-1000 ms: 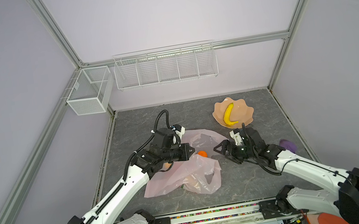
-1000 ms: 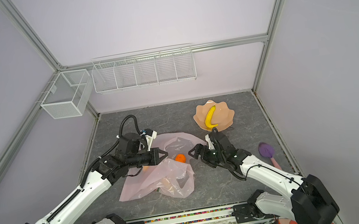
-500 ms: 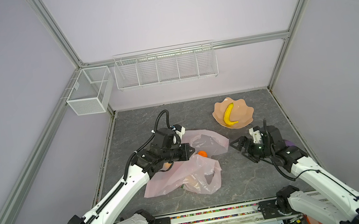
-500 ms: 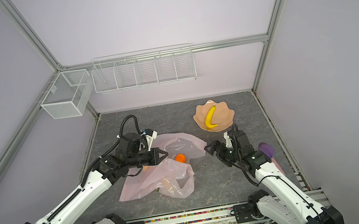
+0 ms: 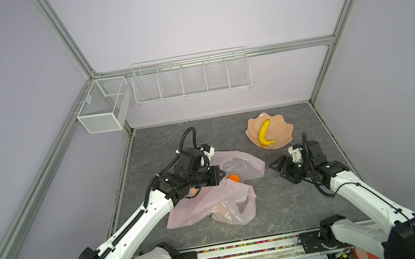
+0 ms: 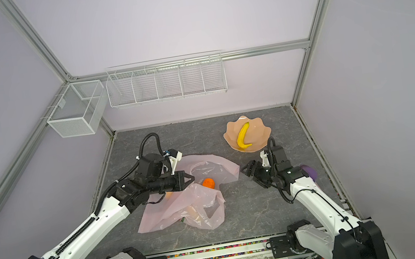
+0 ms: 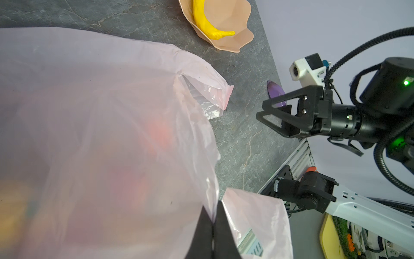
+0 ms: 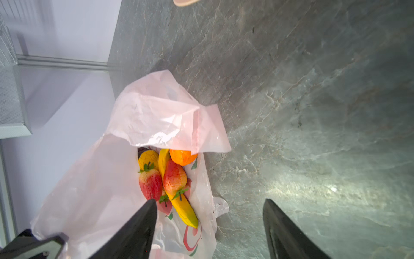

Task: Place the fruits into the plastic bag
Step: Pick up the fruit from the plate.

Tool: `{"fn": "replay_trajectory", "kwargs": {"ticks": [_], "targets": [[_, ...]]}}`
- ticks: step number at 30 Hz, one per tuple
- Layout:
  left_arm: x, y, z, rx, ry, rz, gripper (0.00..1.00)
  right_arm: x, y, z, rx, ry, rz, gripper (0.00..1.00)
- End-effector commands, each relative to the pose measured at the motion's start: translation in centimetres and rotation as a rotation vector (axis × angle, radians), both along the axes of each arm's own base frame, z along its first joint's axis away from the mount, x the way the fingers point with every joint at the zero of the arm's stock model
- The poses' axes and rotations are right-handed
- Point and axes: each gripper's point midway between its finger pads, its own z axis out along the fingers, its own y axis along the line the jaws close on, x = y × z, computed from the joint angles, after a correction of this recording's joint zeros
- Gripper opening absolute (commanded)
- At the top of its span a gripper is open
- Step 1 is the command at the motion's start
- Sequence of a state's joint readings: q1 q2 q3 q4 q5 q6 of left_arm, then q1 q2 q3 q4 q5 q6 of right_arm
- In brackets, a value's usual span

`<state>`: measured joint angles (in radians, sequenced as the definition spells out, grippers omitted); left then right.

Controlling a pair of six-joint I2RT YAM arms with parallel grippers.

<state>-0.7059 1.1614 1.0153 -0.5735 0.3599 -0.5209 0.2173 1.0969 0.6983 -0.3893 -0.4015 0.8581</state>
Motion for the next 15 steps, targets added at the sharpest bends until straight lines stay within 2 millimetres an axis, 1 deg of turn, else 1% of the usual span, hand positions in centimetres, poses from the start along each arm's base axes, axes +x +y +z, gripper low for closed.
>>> {"fn": "replay_trajectory", "kwargs": {"ticks": [1,4,5,6,7,11,15], "targets": [[0.1,0.2,0.1,-0.003,-0.007,0.007,0.00,2.6,-0.4,1.6,-0.009,-0.061,0.031,0.74],[0.0,0.4,0.2,-0.001,-0.009,0.011,0.00,5.2,-0.9,2.2,-0.022,-0.068,0.045,0.70],[0.0,0.4,0.2,0.000,-0.010,0.012,0.00,6.4,-1.1,2.6,-0.033,-0.077,0.046,0.68],[-0.1,0.5,0.2,0.000,-0.010,0.014,0.00,7.6,-1.6,2.6,-0.047,-0.073,0.046,0.66],[-0.1,0.6,0.2,0.001,-0.010,0.015,0.00,8.3,-1.8,2.5,-0.054,-0.068,0.046,0.65],[-0.3,0.9,0.3,0.000,-0.010,0.023,0.00,12.4,-2.9,2.1,-0.090,-0.056,0.045,0.61],[-0.4,1.1,0.4,-0.001,-0.009,0.034,0.00,16.1,-3.8,1.0,-0.142,-0.035,0.046,0.59]]}}
